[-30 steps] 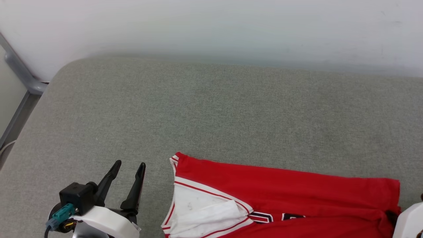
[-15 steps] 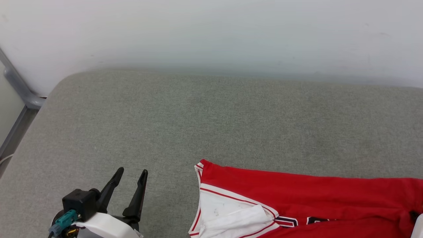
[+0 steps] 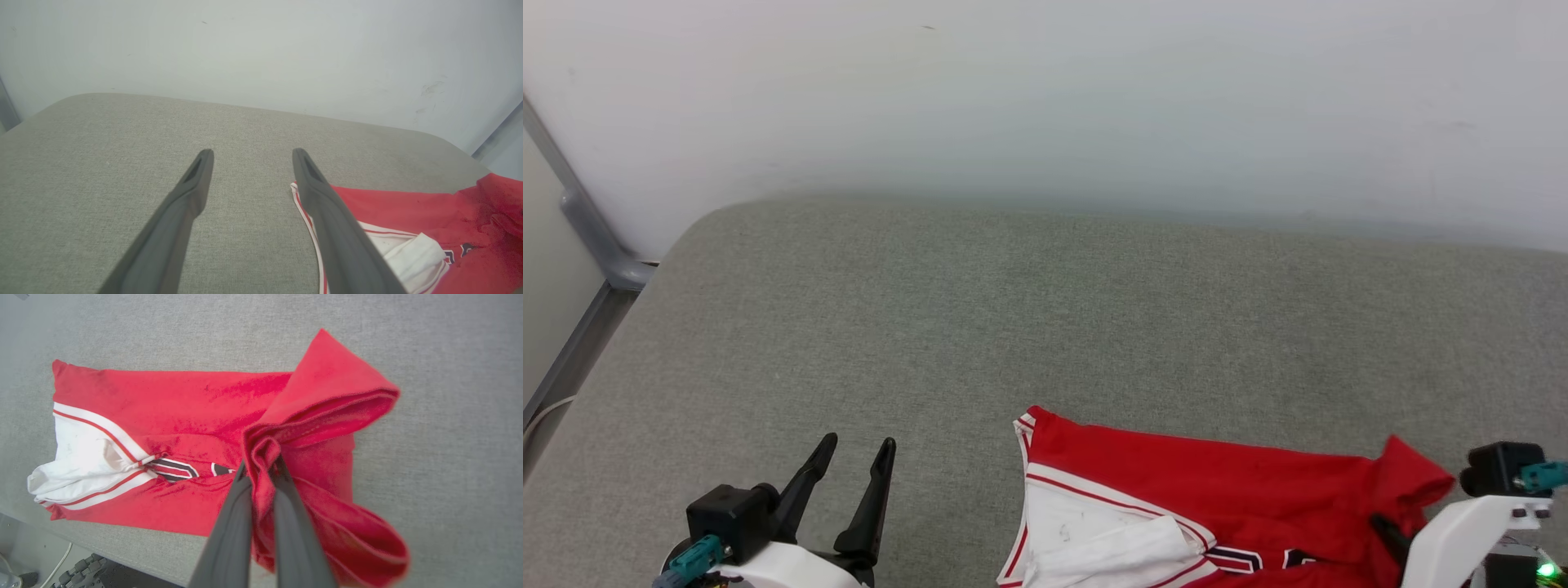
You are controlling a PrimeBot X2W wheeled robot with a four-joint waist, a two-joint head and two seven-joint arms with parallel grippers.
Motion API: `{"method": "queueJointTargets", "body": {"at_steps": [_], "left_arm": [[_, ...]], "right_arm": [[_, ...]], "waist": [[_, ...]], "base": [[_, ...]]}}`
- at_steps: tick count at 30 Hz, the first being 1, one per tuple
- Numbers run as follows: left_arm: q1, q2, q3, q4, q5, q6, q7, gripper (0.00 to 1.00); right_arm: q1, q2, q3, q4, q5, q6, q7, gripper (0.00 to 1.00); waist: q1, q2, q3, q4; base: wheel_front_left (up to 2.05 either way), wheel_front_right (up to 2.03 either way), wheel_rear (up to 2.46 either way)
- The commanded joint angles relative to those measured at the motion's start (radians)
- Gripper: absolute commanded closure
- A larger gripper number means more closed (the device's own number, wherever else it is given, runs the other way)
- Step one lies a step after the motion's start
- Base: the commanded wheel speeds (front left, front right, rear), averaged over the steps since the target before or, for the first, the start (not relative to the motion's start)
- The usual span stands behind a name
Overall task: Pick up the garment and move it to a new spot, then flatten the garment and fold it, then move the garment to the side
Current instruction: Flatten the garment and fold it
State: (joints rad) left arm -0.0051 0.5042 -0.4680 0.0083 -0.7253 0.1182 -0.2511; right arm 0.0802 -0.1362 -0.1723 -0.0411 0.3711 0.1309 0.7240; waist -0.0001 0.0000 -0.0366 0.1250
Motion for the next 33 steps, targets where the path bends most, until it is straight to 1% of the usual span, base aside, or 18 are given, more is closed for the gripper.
{"method": "queueJointTargets", "body": {"at_steps": [1, 3, 6, 9, 13, 20, 22, 32, 33], "left_arm": [[0.011, -0.002, 0.005, 0.004, 0.003, -0.002, -0.008, 0.00], [0.014, -0.003, 0.006, 0.007, 0.004, -0.004, -0.008, 0.00], [0.015, -0.006, 0.009, 0.010, 0.005, -0.008, -0.008, 0.00], [0.011, -0.007, 0.010, 0.013, 0.008, -0.010, -0.009, 0.00], [0.007, -0.009, 0.011, 0.017, 0.007, -0.012, -0.010, 0.00], [-0.009, -0.014, 0.006, 0.026, 0.009, -0.018, -0.010, 0.00], [-0.012, -0.017, 0.004, 0.028, 0.009, -0.019, -0.010, 0.00], [-0.038, -0.034, -0.018, 0.047, 0.019, -0.037, -0.009, 0.00], [-0.041, -0.035, -0.021, 0.050, 0.020, -0.039, -0.009, 0.00]], "right_arm": [[0.007, 0.019, 0.031, -0.026, 0.009, 0.000, 0.018, 1.00], [-0.004, 0.049, 0.064, -0.048, 0.029, 0.000, 0.043, 1.00], [-0.033, 0.076, 0.122, -0.072, 0.051, 0.000, 0.071, 1.00], [-0.045, 0.087, 0.192, -0.075, 0.077, 0.000, 0.093, 1.00], [-0.066, 0.086, 0.275, -0.046, 0.173, 0.000, 0.066, 1.00], [-0.127, 0.086, 0.397, 0.057, 0.228, 0.000, -0.004, 1.00], [-0.158, 0.087, 0.436, 0.091, 0.213, 0.000, -0.023, 1.00], [-0.261, 0.086, 0.534, 0.308, 0.248, 0.000, -0.120, 1.00], [-0.269, 0.086, 0.548, 0.326, 0.252, 0.000, -0.129, 0.80]], "waist": [[0.0001, 0.0000, -0.002, 0.004], [0.0001, 0.0000, -0.005, 0.008], [0.0001, 0.0000, -0.008, 0.013], [0.0001, 0.0000, -0.012, 0.022], [0.0001, 0.0000, -0.014, 0.035], [0.0001, 0.0000, -0.004, 0.067], [0.0001, 0.0000, 0.002, 0.075], [0.0001, 0.0000, 0.033, 0.121], [0.0001, 0.0000, 0.035, 0.124]], "base": [[0.00, 0.00, 0.00], [0.00, 0.00, 0.00], [0.00, 0.00, 0.00], [0.00, 0.00, 0.00], [0.00, 0.00, 0.00], [0.00, 0.00, 0.00], [0.00, 0.00, 0.00], [0.00, 0.00, 0.00], [0.00, 0.00, 0.00]]}}
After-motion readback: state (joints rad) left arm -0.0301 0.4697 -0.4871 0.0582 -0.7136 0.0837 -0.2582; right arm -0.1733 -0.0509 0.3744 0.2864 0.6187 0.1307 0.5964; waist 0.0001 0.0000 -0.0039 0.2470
